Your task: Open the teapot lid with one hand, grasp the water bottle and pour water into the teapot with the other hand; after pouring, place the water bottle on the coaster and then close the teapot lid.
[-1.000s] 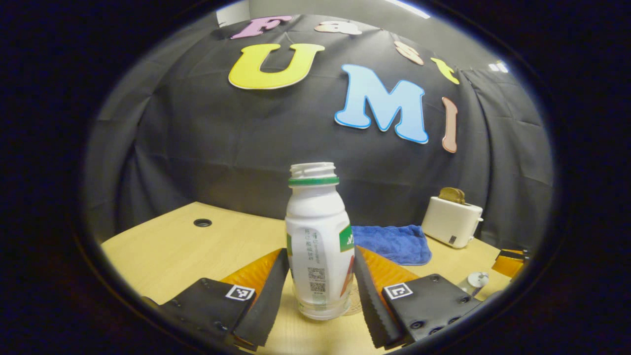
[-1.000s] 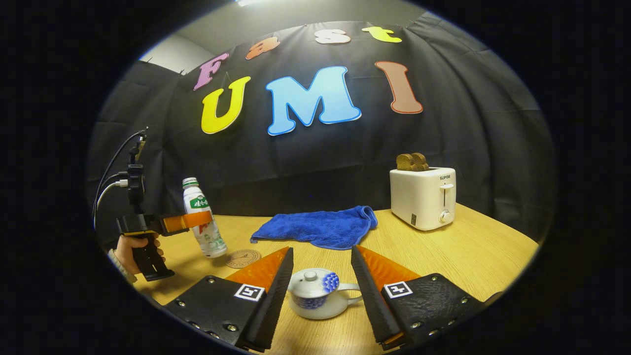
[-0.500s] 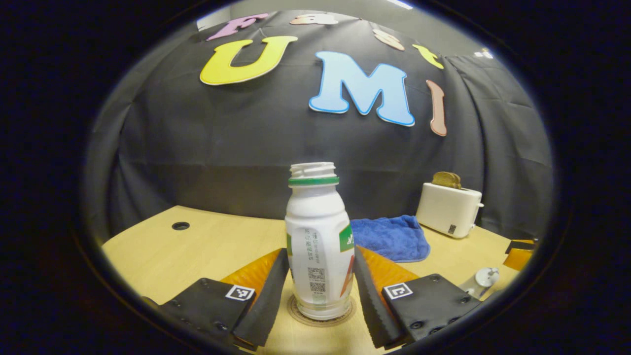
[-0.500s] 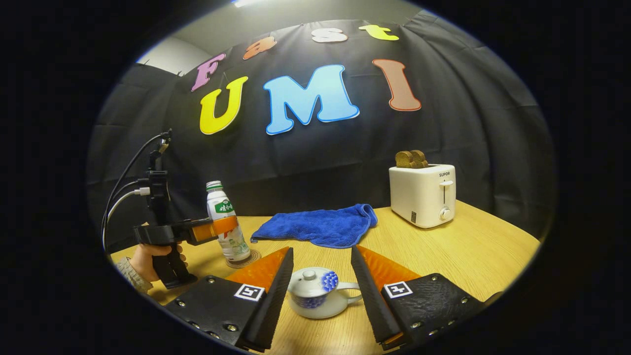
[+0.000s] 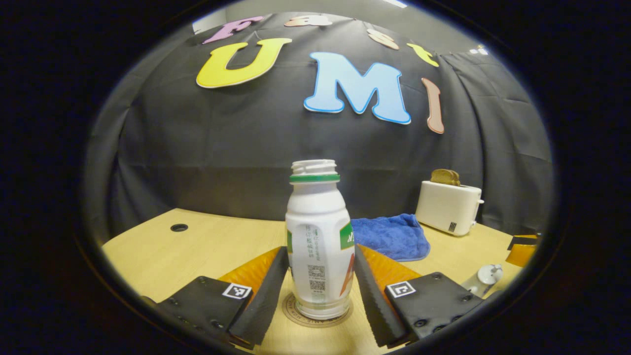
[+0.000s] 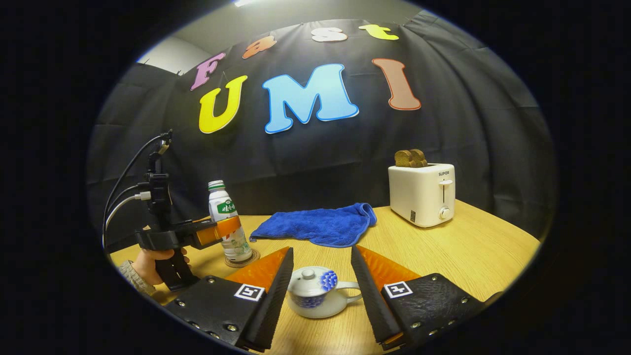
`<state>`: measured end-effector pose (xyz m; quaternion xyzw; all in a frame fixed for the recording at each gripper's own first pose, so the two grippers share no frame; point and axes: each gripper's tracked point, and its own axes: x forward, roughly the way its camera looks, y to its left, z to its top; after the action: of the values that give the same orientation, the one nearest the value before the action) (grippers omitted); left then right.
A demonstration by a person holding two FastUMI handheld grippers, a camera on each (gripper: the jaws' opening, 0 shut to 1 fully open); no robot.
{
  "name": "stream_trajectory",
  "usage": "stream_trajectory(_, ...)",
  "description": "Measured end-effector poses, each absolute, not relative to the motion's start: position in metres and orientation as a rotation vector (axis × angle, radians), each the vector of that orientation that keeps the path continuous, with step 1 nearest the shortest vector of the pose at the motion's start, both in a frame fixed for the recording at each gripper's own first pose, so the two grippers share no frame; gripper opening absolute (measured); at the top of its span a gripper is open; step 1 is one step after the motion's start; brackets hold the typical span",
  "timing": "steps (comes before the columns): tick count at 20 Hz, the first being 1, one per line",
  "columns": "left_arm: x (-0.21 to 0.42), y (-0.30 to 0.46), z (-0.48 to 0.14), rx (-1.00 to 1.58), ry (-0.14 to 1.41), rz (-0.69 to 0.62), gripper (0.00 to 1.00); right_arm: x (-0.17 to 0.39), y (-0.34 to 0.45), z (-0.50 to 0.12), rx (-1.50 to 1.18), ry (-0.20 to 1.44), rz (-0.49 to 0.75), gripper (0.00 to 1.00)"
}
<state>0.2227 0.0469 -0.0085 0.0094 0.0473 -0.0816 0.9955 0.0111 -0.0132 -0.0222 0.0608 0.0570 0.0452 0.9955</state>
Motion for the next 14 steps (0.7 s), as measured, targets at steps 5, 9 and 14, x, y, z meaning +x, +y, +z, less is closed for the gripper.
stream_trajectory(5, 0.215, 0.043, -0.020, 0.028, 0.119, -0.172, 1.00, 0.011, -0.014, -0.022, 0.119, 0.113, 0.089, 0.73)
stream_trajectory(9, 0.208, 0.043, -0.018, 0.041, 0.115, -0.165, 1.00, 0.010, -0.014, -0.022, 0.123, 0.113, 0.088, 0.73)
stream_trajectory(14, 0.194, 0.044, -0.018, 0.058, 0.124, -0.164, 1.00, 0.010, -0.015, -0.019, 0.127, 0.104, 0.086, 0.73)
